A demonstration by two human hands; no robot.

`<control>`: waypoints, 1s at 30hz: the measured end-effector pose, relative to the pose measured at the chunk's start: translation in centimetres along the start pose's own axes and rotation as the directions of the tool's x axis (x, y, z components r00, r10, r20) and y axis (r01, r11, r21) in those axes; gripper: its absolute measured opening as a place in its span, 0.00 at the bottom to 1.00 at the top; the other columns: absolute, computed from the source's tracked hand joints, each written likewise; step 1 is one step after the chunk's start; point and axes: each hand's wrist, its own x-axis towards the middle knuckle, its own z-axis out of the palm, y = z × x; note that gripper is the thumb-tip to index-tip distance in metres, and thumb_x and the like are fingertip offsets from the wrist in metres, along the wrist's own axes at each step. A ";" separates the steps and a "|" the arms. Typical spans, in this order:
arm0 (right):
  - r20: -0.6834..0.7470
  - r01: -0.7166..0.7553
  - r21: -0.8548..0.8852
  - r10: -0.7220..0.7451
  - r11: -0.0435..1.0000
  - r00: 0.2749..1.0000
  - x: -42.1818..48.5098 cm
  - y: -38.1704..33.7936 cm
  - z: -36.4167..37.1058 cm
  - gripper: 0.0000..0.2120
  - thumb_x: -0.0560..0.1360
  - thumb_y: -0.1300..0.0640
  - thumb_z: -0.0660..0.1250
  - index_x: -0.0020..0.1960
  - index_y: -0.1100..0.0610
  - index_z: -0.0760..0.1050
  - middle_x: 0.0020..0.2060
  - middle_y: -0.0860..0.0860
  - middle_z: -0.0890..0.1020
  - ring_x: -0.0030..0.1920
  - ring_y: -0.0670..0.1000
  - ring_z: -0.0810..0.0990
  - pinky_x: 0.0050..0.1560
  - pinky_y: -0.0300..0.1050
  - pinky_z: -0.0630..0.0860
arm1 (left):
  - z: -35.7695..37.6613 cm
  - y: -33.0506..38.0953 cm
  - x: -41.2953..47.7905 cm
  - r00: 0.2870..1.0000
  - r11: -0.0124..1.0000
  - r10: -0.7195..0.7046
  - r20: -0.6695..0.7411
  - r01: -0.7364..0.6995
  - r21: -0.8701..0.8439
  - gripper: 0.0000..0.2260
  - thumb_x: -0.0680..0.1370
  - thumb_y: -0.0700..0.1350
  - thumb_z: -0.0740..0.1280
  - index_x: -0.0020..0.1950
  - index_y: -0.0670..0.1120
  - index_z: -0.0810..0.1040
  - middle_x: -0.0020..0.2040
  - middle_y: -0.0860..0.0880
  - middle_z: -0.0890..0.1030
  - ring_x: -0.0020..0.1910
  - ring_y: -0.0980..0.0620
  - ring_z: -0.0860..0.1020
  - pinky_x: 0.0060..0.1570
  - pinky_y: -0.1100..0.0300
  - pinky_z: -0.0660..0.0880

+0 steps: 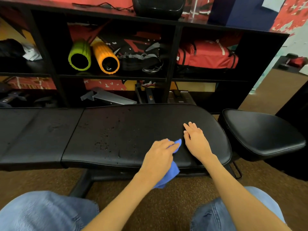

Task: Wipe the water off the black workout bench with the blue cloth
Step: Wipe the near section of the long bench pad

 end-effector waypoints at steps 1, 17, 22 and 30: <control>0.003 0.000 -0.007 0.000 1.000 1.000 0.1 0.0 0.0 0.21 0.82 0.56 0.51 0.74 0.58 0.60 0.75 0.56 0.61 0.75 0.56 0.54 0.72 0.47 0.55 | -0.4 -0.4 -0.9 0.999 0.999 0.047 -0.025 -0.047 0.003 0.16 0.67 0.38 0.62 0.51 0.47 0.83 0.46 0.52 0.83 0.49 0.54 0.73 0.47 0.60 0.69; -0.004 0.002 -0.058 -0.003 0.998 1.000 0.2 -0.1 -0.2 0.22 0.82 0.56 0.50 0.75 0.58 0.59 0.74 0.56 0.61 0.75 0.53 0.55 0.73 0.46 0.52 | 0.3 -3.4 3.7 0.996 0.999 -0.028 0.082 0.024 0.047 0.14 0.74 0.39 0.66 0.58 0.45 0.80 0.49 0.48 0.83 0.46 0.46 0.80 0.46 0.54 0.77; 0.015 0.000 -0.059 0.001 0.998 1.000 0.2 -0.1 -0.1 0.22 0.82 0.55 0.50 0.75 0.58 0.58 0.75 0.55 0.60 0.76 0.54 0.53 0.74 0.48 0.52 | -1.0 -3.2 -0.7 0.993 0.996 0.021 0.114 -0.011 -0.090 0.18 0.74 0.37 0.64 0.62 0.51 0.80 0.58 0.54 0.81 0.57 0.51 0.79 0.50 0.62 0.75; 0.011 -0.009 -0.054 0.010 0.998 1.000 0.4 -0.3 0.0 0.22 0.82 0.55 0.50 0.75 0.58 0.58 0.74 0.55 0.61 0.76 0.53 0.54 0.74 0.47 0.50 | -1.2 -8.2 3.2 0.966 0.991 -0.134 0.220 0.136 0.004 0.22 0.79 0.36 0.57 0.71 0.51 0.70 0.70 0.47 0.71 0.65 0.43 0.72 0.58 0.49 0.74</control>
